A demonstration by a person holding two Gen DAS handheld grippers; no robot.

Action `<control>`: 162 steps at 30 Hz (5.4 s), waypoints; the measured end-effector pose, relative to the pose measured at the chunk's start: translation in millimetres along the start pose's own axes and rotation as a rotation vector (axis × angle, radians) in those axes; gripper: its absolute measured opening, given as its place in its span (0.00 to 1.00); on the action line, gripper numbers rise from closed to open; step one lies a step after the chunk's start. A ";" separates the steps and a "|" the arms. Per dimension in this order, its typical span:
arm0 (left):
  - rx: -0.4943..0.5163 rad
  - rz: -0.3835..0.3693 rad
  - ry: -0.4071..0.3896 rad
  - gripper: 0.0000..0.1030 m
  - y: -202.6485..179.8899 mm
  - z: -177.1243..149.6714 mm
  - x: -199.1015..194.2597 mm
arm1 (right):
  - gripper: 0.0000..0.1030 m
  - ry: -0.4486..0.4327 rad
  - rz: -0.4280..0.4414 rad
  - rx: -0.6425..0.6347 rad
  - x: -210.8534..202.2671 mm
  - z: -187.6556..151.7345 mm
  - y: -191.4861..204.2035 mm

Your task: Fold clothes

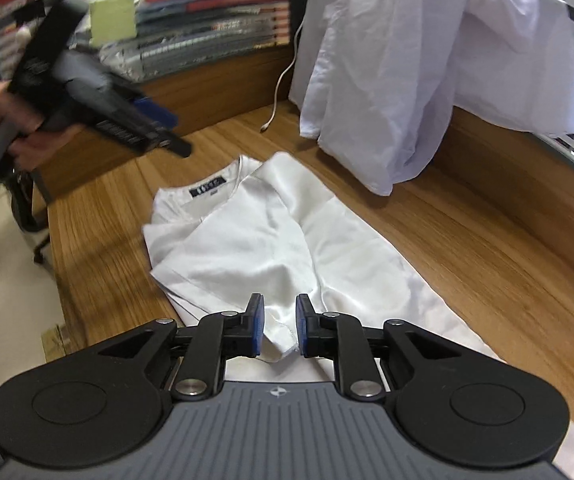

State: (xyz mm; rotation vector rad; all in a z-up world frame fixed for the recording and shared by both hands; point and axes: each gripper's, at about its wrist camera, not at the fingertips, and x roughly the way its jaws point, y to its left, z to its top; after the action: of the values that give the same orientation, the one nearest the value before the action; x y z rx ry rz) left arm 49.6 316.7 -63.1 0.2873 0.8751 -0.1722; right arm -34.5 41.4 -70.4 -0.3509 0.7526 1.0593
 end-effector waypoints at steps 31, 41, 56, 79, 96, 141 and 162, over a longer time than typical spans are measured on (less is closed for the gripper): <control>1.065 -0.565 0.201 0.72 34.7 79.5 124.7 | 0.82 0.049 -0.580 0.387 173.7 40.9 218.4; 0.686 -0.679 0.440 0.72 49.9 111.6 181.7 | 0.85 0.180 -0.666 0.193 226.2 64.2 244.2; 0.605 -0.675 0.537 0.47 46.9 94.8 211.5 | 0.87 0.202 -0.719 0.134 236.0 65.8 227.0; 0.528 -0.806 0.366 0.10 27.1 136.3 152.4 | 0.10 0.016 -0.707 0.448 165.7 60.3 174.0; 0.451 -0.824 0.225 0.10 -163.6 210.5 100.8 | 0.08 -0.201 -0.789 0.876 6.0 -38.2 41.3; 0.605 -0.804 0.360 0.53 -333.6 199.6 162.9 | 0.58 0.042 -0.741 0.641 -44.4 -138.0 -87.6; 0.651 -0.845 0.225 0.06 -429.9 217.7 144.0 | 0.09 -0.168 -0.798 1.084 -89.4 -202.5 -122.3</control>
State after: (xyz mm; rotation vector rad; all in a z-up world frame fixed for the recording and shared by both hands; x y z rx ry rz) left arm 185.3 -164.3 -119.0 0.5337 1.1081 -1.2430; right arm -29.6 -194.7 -160.8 0.3625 0.8210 -0.1429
